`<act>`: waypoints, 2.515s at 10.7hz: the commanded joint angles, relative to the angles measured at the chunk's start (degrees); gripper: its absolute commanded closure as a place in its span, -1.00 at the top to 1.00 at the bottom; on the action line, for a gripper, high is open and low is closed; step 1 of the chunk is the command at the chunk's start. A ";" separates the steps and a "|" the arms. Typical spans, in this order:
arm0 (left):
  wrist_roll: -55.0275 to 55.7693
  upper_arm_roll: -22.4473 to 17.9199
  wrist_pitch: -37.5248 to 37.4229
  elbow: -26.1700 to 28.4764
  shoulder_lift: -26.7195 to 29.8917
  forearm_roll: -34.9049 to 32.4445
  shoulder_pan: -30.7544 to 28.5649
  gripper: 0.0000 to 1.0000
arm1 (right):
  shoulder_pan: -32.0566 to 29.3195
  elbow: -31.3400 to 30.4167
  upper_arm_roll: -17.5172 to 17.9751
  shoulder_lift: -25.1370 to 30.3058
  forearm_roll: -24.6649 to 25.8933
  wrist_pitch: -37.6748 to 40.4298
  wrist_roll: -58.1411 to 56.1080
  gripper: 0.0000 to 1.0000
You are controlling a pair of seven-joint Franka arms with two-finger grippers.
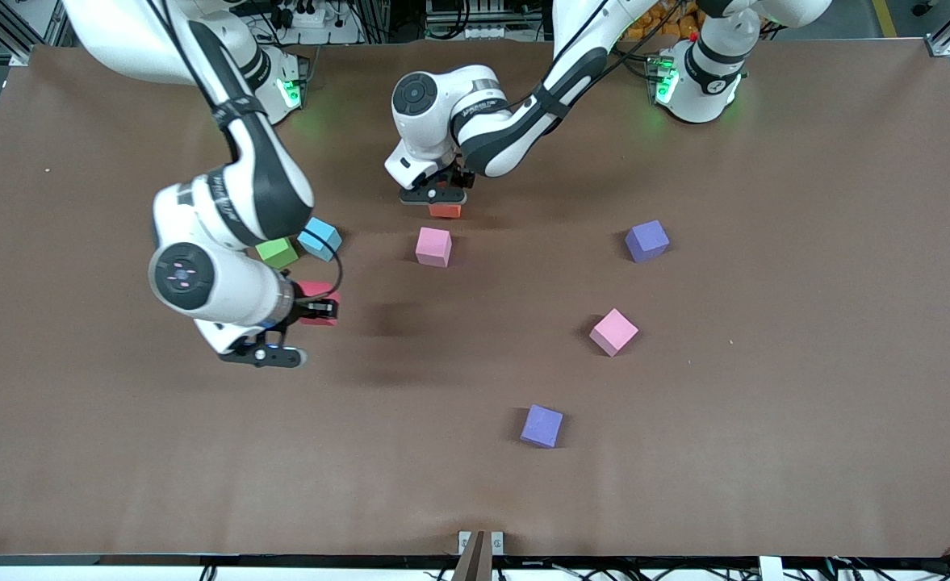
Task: Arrange blocks into number 1
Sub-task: 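Set the orange cube beside the pink cube with the left gripper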
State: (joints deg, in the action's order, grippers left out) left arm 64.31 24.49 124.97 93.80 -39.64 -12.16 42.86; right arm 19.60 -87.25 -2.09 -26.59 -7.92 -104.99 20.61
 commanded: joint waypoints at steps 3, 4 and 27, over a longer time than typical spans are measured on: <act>-3.49 -0.24 -0.96 -3.52 -1.48 -1.29 0.39 -1.00 | -1.85 -0.64 0.51 1.89 0.01 1.02 -1.72 -1.00; -3.40 -0.24 -0.96 -4.23 -2.19 -1.20 0.91 -1.00 | -1.85 -0.64 0.51 1.89 0.10 1.02 -1.72 -1.00; -0.06 -4.81 -2.19 -10.04 -6.15 -0.76 3.37 -1.00 | -1.32 -0.64 0.60 1.45 -0.07 0.93 -0.84 -1.00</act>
State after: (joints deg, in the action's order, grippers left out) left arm 62.98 20.27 123.90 85.72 -45.02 -12.18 45.25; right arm 18.23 -87.58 -1.70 -25.62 -7.92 -104.29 19.30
